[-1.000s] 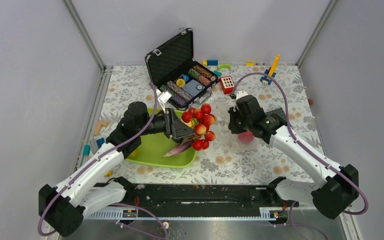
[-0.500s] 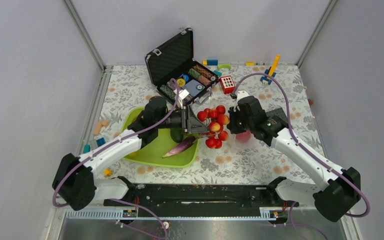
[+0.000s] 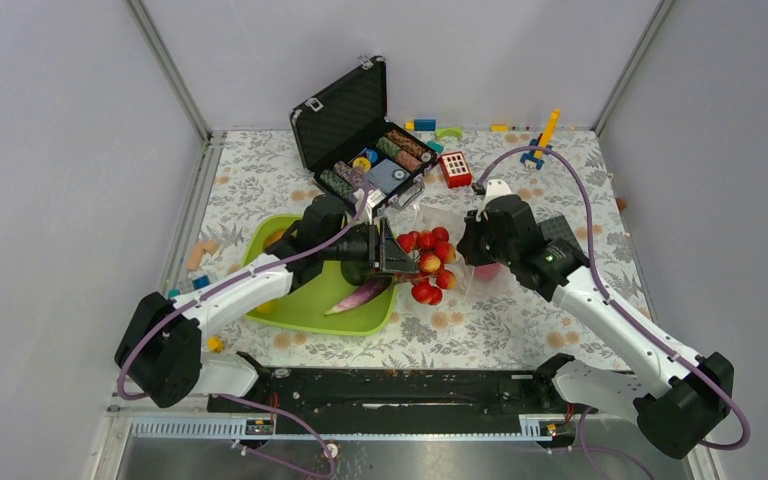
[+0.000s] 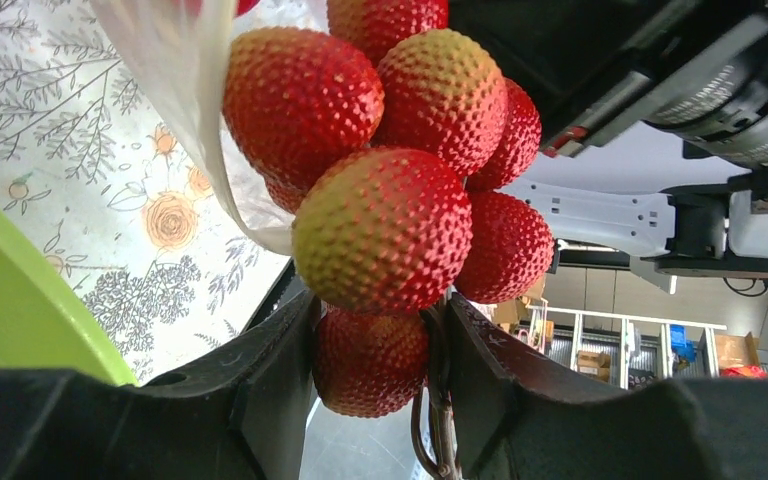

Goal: Place the food in the zip-top bag and seal the zipper
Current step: Place the fake fruit in the zipper food storage bag.

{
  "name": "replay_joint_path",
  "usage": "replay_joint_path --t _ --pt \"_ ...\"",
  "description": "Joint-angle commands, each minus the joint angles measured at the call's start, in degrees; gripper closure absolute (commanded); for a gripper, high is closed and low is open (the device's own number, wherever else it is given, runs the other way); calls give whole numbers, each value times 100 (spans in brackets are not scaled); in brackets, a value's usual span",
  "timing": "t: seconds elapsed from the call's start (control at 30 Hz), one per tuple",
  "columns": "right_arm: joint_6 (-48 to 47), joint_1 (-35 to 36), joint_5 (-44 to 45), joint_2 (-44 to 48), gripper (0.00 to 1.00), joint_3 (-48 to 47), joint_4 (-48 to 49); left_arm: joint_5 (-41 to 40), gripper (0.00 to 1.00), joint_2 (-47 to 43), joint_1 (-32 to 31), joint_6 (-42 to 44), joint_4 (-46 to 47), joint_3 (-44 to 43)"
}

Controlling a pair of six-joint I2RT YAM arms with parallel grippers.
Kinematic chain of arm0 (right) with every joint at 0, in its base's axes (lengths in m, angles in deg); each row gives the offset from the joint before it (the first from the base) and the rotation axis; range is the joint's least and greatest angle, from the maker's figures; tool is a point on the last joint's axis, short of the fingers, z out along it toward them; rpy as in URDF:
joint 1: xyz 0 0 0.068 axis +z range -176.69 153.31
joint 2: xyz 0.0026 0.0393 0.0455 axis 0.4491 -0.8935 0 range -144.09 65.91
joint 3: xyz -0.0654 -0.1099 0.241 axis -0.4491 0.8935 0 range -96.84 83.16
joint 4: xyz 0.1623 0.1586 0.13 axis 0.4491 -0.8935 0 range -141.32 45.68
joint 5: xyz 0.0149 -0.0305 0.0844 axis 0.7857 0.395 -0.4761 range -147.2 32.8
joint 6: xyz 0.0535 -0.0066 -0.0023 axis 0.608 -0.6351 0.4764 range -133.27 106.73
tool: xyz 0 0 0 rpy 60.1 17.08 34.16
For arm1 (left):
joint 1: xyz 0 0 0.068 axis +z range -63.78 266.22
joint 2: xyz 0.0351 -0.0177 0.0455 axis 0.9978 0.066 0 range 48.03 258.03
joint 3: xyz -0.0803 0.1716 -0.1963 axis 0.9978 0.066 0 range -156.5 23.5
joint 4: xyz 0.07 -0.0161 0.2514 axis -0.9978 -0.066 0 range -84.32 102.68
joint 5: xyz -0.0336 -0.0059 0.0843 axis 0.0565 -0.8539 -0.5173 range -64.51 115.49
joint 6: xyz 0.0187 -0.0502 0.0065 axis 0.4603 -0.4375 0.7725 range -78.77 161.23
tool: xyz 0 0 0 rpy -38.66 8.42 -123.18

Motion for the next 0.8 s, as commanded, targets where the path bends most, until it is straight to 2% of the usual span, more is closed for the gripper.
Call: replay_joint_path --t 0.0,0.17,0.33,0.57,0.77 --pt "-213 -25 -502 258 100 145 576 164 100 294 -34 133 -188 -377" --pt "-498 -27 -1120 424 100 331 934 118 100 592 -52 442 -992 -793" --pt "-701 -23 -1695 457 100 366 984 -18 100 760 -52 306 -1162 -999" --pt "-802 1 -2335 365 100 421 1024 -512 100 890 -54 -588 -501 -1009" --pt "-964 113 -2450 438 100 499 1018 -639 100 1019 -48 -1388 391 -889"
